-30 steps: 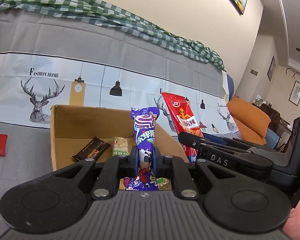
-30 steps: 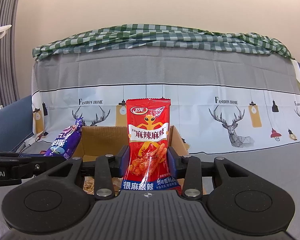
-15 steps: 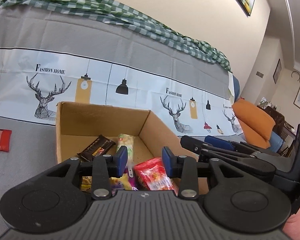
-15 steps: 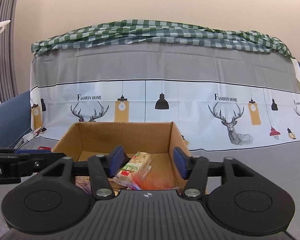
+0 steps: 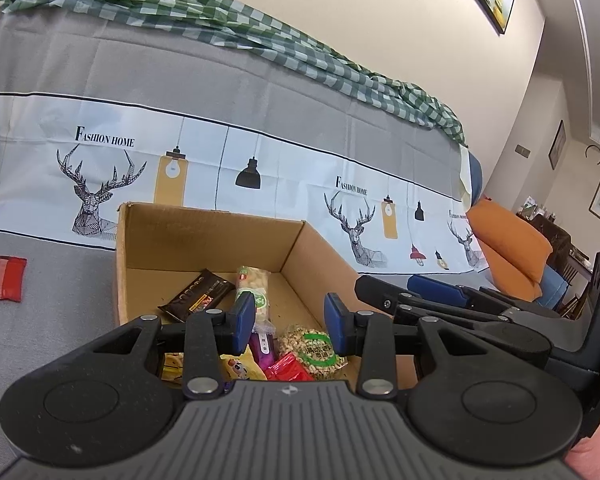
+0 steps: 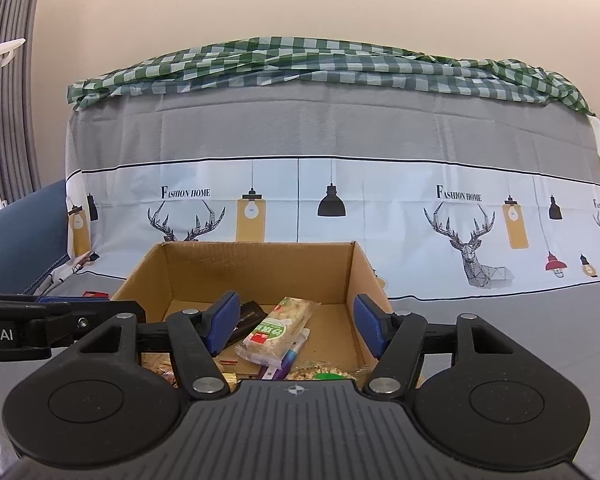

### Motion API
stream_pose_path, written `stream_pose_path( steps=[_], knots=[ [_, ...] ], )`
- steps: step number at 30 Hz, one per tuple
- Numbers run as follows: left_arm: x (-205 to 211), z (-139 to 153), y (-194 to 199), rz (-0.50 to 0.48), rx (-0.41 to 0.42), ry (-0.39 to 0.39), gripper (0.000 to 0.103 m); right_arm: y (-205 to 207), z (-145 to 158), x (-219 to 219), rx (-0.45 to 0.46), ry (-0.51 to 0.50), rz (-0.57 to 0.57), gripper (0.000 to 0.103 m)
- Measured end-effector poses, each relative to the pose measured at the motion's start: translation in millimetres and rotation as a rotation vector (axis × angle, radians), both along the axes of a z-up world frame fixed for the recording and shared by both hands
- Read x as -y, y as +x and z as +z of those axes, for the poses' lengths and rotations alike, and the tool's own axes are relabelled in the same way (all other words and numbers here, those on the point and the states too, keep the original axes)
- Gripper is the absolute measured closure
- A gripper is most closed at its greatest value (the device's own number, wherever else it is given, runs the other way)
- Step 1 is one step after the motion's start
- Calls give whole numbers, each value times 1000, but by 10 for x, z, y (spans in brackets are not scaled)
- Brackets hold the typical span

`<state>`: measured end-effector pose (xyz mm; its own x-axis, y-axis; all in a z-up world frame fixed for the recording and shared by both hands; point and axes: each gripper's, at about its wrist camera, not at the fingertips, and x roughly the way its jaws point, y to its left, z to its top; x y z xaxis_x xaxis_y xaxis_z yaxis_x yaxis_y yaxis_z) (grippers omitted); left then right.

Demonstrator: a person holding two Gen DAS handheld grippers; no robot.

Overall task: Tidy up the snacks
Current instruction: 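Move both open tools away from the box toward the loose snacks on the sofa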

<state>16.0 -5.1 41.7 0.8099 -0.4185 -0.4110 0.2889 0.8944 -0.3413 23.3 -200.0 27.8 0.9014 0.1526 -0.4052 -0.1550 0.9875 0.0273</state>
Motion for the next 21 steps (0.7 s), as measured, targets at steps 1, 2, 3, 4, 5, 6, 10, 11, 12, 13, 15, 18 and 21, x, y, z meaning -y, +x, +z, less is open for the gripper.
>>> stream_pose_path(
  steps=[1,2,3,4,5,6,10,11,12,13,15,18,21],
  knots=[
    [-10,5,-3,1,1,-2,62,2,1,-10,0,0,2,38],
    [-19,9,-4,2,1,-3,62,1,5,-24,1,0,3,38],
    [-31,13,-5,3,2,-4,62,0,6,-42,2,0,4,38],
    [-43,19,-8,5,2,-7,62,-1,4,-52,2,0,5,38],
    [-57,24,-11,6,3,-9,62,-2,6,-73,1,-1,6,38],
    [-72,28,-14,8,3,-11,62,-4,6,-97,1,-2,6,38],
    [-140,37,-44,16,-1,-18,62,-7,7,-207,3,-8,14,36],
    [-157,40,-52,19,-1,-19,62,-10,8,-241,4,-10,16,36],
    [-178,45,-58,22,-1,-19,62,-11,13,-278,4,-11,18,36],
    [-205,45,-65,25,-3,-20,61,-14,18,-310,6,-9,20,35],
    [-269,44,-72,38,-12,-22,58,-21,25,-374,9,-3,24,35],
    [-405,27,-82,70,-34,-40,54,-34,44,-481,11,16,22,35],
    [-571,10,-94,107,-57,-67,50,-42,68,-570,3,62,20,35]
  ],
)
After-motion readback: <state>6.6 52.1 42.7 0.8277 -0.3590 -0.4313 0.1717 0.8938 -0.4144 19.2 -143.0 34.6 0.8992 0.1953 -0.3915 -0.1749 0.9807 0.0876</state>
